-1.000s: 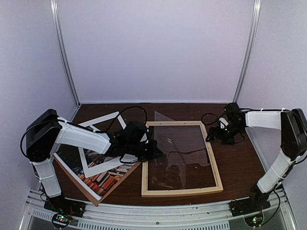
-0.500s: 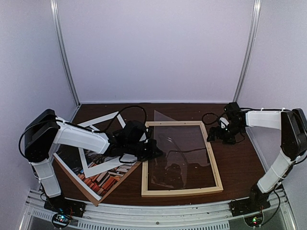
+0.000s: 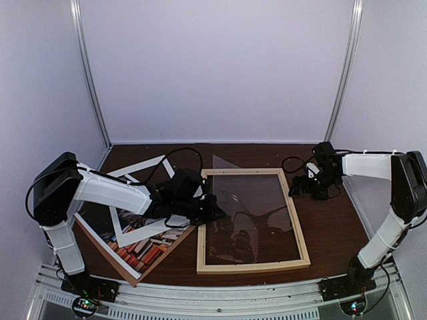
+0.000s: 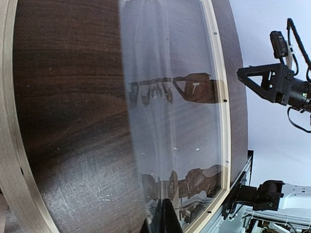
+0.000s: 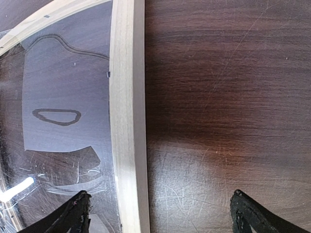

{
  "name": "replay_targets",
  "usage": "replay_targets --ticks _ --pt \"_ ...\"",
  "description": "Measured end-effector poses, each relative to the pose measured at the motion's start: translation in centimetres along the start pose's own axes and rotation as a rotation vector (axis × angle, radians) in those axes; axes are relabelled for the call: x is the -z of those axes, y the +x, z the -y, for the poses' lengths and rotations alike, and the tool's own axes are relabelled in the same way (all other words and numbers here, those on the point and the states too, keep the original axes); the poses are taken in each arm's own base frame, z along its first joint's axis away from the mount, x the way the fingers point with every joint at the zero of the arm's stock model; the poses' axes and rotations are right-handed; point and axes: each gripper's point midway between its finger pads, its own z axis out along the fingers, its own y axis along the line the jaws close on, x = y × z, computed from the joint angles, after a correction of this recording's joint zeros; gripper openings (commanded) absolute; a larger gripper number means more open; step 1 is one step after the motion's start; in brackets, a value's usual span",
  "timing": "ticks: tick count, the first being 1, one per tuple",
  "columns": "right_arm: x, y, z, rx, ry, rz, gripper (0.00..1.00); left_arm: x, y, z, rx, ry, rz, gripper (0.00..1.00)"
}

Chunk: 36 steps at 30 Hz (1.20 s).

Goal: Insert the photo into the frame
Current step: Place the glass panel in the frame body.

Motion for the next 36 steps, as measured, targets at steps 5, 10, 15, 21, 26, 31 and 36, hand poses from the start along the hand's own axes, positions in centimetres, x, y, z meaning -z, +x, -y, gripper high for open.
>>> replay_targets --ticks 5,10,15,21,26,31,36 --pt "0.00 -0.01 0.01 0.000 0.000 0.000 0.99 0.00 0.03 -0.01 0.007 0.000 0.000 0.00" --pt "0.00 -0.01 0.01 0.000 0.000 0.000 0.99 -0.02 0.15 0.03 0.013 0.000 -0.003 0.00" --pt "0.00 -0.01 0.01 0.000 0.000 0.000 0.99 -0.07 0.46 -0.20 0.023 -0.004 -0.008 0.00" --pt "0.00 -0.01 0.01 0.000 0.000 0.000 0.99 -0.10 0.67 -0.47 0.034 -0.009 -0.008 0.00" --pt "0.01 -0.02 0.01 0.000 0.000 0.000 0.99 -0.10 0.63 -0.51 0.035 -0.011 -0.006 0.00" --pt "0.01 -0.02 0.01 0.000 0.000 0.000 0.99 -0.11 0.65 -0.50 0.034 -0.011 -0.006 0.00" --pt "0.01 -0.02 0.01 0.002 0.000 0.000 0.99 -0.11 0.64 -0.52 0.034 -0.012 -0.005 0.00"
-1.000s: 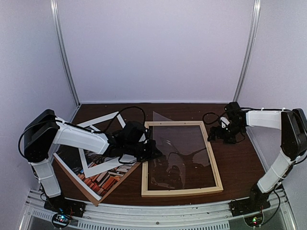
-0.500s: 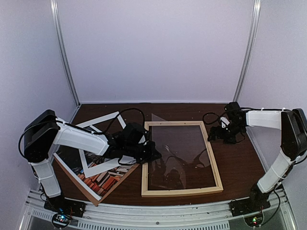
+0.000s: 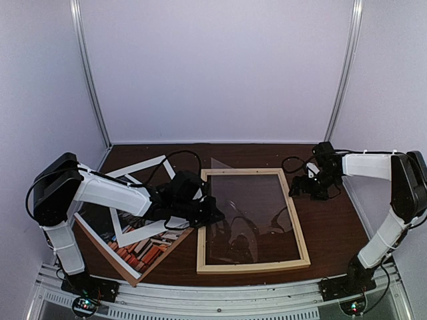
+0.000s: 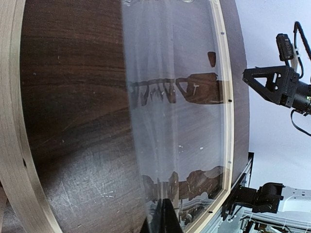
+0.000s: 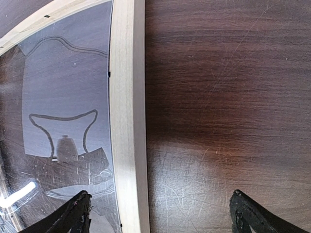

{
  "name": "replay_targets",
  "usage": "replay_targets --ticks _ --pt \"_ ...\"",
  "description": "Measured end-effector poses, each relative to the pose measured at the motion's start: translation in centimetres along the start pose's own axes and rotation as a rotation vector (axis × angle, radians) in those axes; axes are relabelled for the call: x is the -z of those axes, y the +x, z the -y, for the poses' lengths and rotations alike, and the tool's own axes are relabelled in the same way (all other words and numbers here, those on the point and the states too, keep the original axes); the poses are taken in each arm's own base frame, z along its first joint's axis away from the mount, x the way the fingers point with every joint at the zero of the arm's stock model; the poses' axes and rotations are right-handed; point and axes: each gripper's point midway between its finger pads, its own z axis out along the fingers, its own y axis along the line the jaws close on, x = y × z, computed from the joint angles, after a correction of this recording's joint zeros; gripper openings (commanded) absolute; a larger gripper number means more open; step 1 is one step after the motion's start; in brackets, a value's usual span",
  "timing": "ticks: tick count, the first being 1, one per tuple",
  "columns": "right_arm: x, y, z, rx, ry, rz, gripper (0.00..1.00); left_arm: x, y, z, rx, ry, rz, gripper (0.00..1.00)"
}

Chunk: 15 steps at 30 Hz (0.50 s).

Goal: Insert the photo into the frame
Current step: Place the glass panel in the frame body.

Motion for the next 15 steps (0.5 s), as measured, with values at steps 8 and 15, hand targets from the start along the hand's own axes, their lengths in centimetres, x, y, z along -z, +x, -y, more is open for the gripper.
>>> replay_targets --ticks 8,15 --pt "0.00 0.00 0.00 0.001 0.000 0.000 0.99 0.00 -0.03 -0.06 0.000 -0.003 0.002 0.00" --pt "0.00 0.00 0.01 0.000 0.000 0.000 0.99 0.01 -0.05 -0.16 0.001 -0.007 0.004 0.00"
